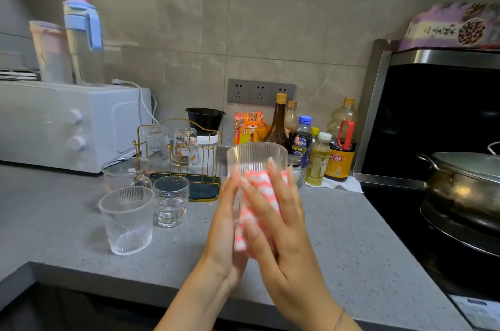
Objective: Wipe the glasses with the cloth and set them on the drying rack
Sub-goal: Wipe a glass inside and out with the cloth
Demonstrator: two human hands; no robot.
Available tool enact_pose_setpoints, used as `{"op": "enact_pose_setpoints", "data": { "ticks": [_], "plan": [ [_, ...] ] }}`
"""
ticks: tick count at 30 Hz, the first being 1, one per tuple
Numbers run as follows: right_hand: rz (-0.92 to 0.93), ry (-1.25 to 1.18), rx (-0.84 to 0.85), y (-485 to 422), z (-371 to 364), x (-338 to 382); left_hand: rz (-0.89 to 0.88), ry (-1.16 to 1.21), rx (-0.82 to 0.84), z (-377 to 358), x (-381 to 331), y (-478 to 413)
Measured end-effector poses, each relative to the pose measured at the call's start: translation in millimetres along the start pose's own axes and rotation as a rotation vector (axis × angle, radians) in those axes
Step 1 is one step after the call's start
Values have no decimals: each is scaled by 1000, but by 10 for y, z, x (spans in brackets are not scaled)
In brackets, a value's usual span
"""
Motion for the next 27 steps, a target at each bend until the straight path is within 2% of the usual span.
{"op": "enact_pose_setpoints", "data": {
  "ticks": [8,20,27],
  "plan": [
    [-133,-77,-76,-438,146,-185,-31,-168,-32,41,47,5],
    [5,-120,-15,117,-34,-22,14,-43,17,54,-52,-79],
    [1,-61,-56,-57,22,-11,-16,-143,36,39,-43,-58]
  ]
}}
Point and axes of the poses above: each hand's wrist, its own y-axis away from the middle knuckle, its own z-axis out of the back of the hand, x = y × z, the point moved 2 cm from there along -y, towards the middle knuckle, and after that the axes turned 13 degrees about -x, right-handed, at the moved point
